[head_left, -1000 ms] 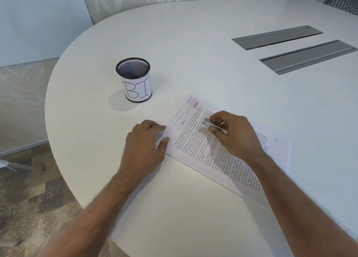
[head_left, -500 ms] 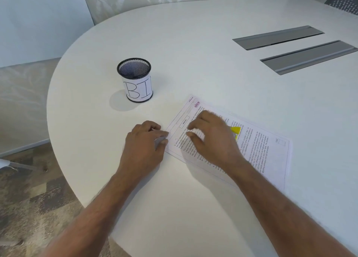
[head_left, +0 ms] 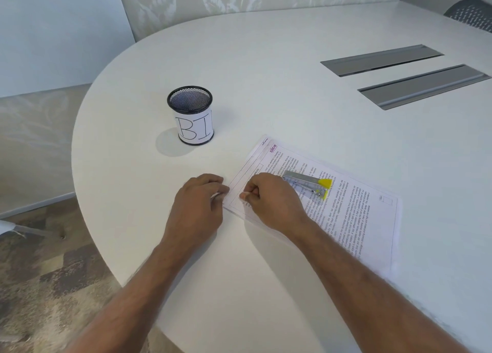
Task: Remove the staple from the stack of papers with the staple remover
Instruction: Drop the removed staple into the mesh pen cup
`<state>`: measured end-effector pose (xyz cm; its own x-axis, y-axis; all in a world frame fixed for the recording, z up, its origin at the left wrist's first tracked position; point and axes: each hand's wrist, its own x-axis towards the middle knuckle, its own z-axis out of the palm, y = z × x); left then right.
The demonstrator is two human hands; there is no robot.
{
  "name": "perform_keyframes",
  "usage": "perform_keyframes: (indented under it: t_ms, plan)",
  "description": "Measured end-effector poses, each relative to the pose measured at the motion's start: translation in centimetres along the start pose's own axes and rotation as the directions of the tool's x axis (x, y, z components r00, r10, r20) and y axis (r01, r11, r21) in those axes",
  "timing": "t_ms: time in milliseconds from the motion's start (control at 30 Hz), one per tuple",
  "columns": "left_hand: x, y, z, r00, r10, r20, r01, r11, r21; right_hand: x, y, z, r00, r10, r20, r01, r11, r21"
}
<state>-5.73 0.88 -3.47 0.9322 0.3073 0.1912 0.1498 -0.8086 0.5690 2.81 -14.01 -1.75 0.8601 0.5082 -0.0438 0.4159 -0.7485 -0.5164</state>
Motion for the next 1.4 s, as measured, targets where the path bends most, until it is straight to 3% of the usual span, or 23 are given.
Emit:
perform_keyframes:
  t_ms: [200,600,667,767,867,1000,1133,1400]
  plan:
    - [-0.2,0.2,0.0,1.000,-0.007,0.008,0.007,1.000,-0.008,-0.2,-0.5,0.0,0.999,-0.033,0.033,0.036,0.995,-0.089]
    - [-0.9,-0.1,-0.5,0.999,-0.014,0.047,0.015,0.999,-0.031,-1.3,-0.1,1.6,0.965,-0.248,-0.082,0.210,0.922,-0.326]
    - [-0.9,-0.2,-0.5,0.999,-0.014,0.050,0.016,0.999,-0.037,-1.2,0.0,1.5,0.967,-0.229,-0.114,0.195,0.949,-0.248]
    - [-1.0,-0.3,-0.6,0.999,-0.012,0.050,0.014,0.999,-0.053,-0.8,0.4,0.6,0.979,-0.075,-0.187,0.089,0.994,0.065]
    - [-1.1,-0.3,-0.6,0.999,-0.014,0.052,0.017,0.998,-0.067,-0.5,0.8,-0.4,0.979,0.079,-0.189,-0.010,0.939,0.343]
    - [-1.0,-0.3,-0.7,0.998,-0.017,0.058,0.021,0.998,-0.059,-0.1,1.3,-1.0,0.982,0.133,-0.135,-0.037,0.835,0.550]
    - [-0.7,-0.2,-0.9,0.998,-0.006,0.058,0.009,0.998,-0.061,0.8,1.0,-1.0,0.982,0.140,-0.127,-0.019,0.743,0.669]
    - [0.3,0.1,-1.8,0.998,-0.012,0.057,0.016,0.998,-0.062,7.8,-4.3,-4.8,0.967,0.002,-0.253,0.174,0.720,0.672]
